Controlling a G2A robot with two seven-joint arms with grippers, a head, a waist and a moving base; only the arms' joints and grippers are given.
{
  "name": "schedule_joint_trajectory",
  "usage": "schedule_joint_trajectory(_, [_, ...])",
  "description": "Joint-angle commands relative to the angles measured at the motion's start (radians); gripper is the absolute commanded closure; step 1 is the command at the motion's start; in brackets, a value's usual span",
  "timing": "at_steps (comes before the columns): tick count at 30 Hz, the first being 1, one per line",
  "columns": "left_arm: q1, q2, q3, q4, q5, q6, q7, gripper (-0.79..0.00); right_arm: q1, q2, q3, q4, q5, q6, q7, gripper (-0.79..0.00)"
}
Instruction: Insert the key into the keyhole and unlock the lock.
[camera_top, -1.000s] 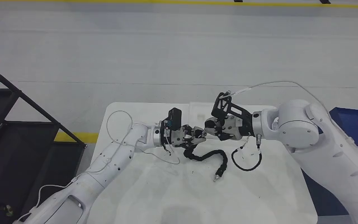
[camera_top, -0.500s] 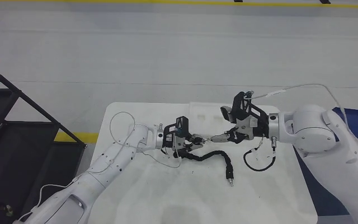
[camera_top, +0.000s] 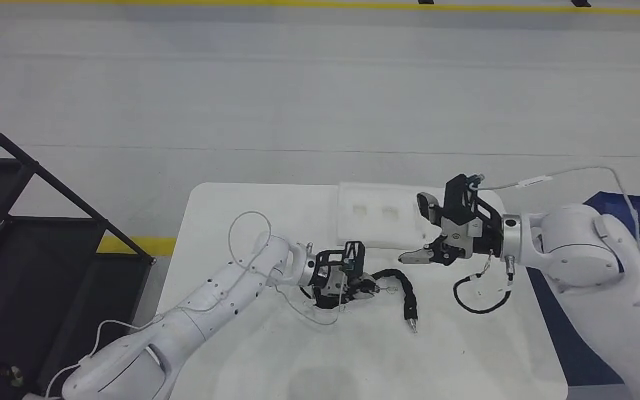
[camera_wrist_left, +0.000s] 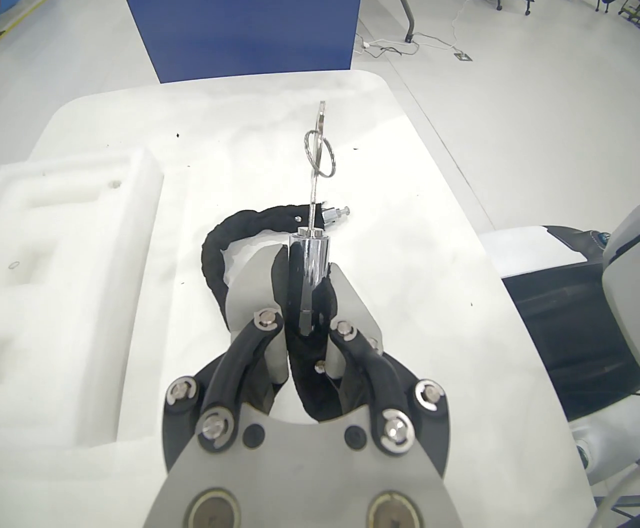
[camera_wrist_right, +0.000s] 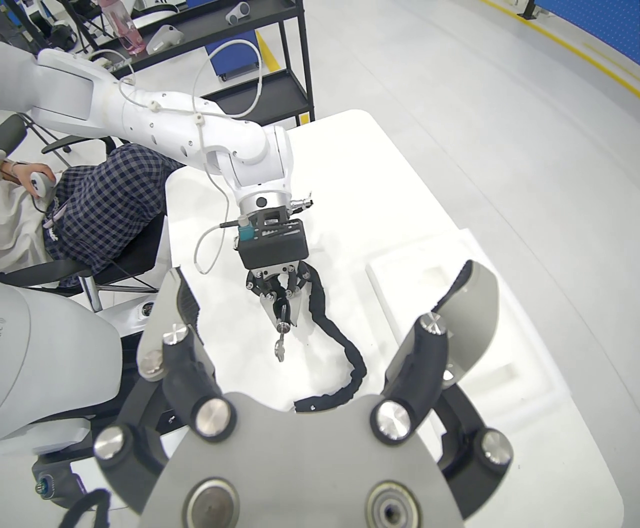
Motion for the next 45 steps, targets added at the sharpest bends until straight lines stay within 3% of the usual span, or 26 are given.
schedule_joint_trajectory(1, [-0.012, -0.002, 0.008, 0.005, -0.018, 0.000, 0.016, -0.785, 0.016, -0.003, -0.017, 0.032, 0.002, -0.034, 0.000, -0.785])
schedule_joint_trajectory(8, [-0.074, 0.013, -0.006, 0.001, -0.101, 0.000, 0.115, -0.785, 0.113, -0.025, -0.101, 0.177, -0.014, -0.143, -0.007, -0.785])
schedule_joint_trajectory(15, [-0.214, 0.053, -0.055, 0.016, -0.159, 0.000, 0.143, -0.785, 0.274, -0.058, -0.181, 0.350, -0.057, -0.250, -0.051, -0.785])
schedule_joint_trajectory(21, [-0.370, 0.098, -0.052, 0.059, -0.285, 0.000, 0.059, -0.785, 0.418, -0.083, -0.265, 0.458, -0.055, -0.250, -0.059, -0.785])
schedule_joint_trajectory(31, [-0.571, 0.147, 0.082, 0.092, -0.638, 0.000, -0.131, -0.785, 0.623, -0.113, -0.412, 0.572, 0.017, -0.250, -0.063, -0.785])
schedule_joint_trajectory(37, [-0.630, 0.183, 0.151, 0.073, -0.782, 0.000, -0.227, -0.785, 0.678, -0.108, -0.436, 0.611, 0.044, -0.250, -0.086, -0.785])
schedule_joint_trajectory(45, [-0.630, 0.182, 0.150, 0.073, -0.781, 0.000, -0.227, -0.785, 0.680, -0.107, -0.436, 0.616, 0.042, -0.250, -0.094, -0.785])
